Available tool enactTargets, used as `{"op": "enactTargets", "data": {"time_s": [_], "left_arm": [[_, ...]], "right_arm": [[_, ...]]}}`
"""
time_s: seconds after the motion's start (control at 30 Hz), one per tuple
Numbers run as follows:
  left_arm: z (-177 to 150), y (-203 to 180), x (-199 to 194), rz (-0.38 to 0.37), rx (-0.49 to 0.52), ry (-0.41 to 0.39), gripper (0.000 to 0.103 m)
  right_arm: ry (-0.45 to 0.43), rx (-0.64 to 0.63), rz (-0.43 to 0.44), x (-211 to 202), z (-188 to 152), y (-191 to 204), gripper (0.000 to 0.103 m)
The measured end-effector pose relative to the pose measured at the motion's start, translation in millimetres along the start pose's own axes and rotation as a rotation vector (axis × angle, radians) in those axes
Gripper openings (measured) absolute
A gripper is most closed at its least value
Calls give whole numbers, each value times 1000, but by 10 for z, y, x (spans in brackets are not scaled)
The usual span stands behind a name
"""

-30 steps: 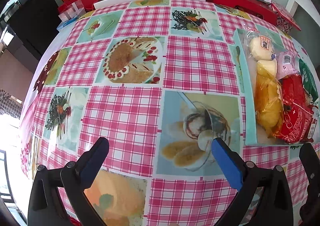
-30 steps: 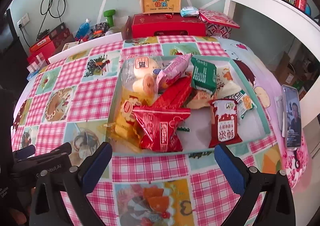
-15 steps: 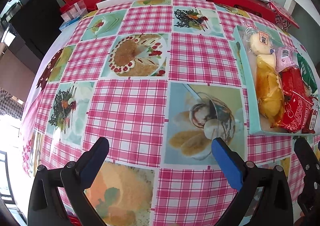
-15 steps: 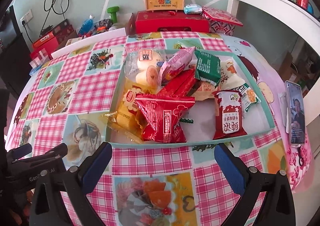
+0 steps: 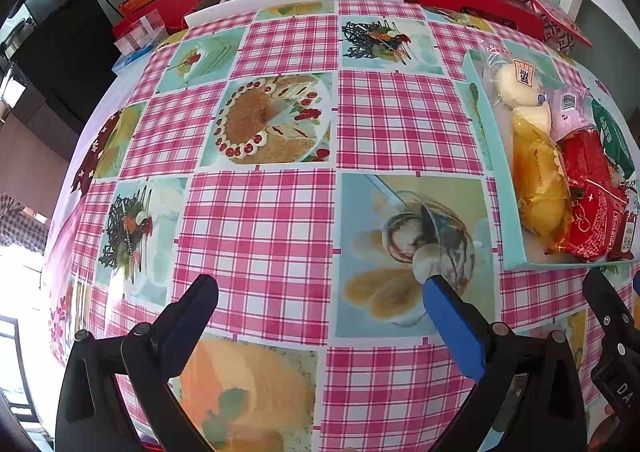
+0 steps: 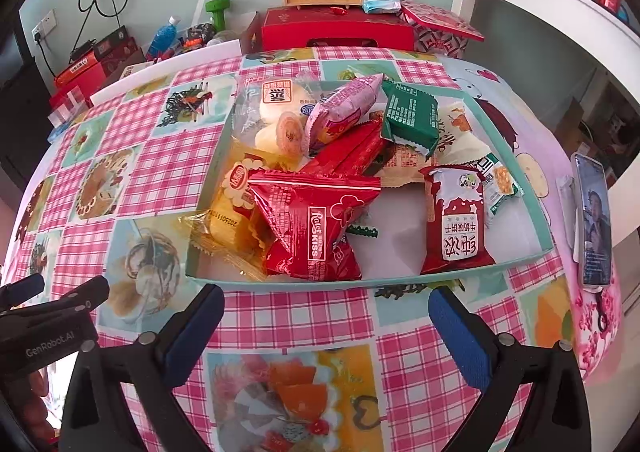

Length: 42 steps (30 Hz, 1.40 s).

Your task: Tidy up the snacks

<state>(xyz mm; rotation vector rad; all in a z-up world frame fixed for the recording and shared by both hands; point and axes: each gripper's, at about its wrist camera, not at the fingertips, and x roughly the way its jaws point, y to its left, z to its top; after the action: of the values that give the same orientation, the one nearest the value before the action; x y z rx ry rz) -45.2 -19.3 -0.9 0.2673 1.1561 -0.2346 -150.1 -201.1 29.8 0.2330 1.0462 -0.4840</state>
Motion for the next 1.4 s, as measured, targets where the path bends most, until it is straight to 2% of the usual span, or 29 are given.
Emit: {"op": "enactTargets", "data": {"time_s": [1.4], "left_arm": [[6,-63,95,1,17,27,102]], "right_arm": [[39,35,-8,96,-30,-70,103]]}}
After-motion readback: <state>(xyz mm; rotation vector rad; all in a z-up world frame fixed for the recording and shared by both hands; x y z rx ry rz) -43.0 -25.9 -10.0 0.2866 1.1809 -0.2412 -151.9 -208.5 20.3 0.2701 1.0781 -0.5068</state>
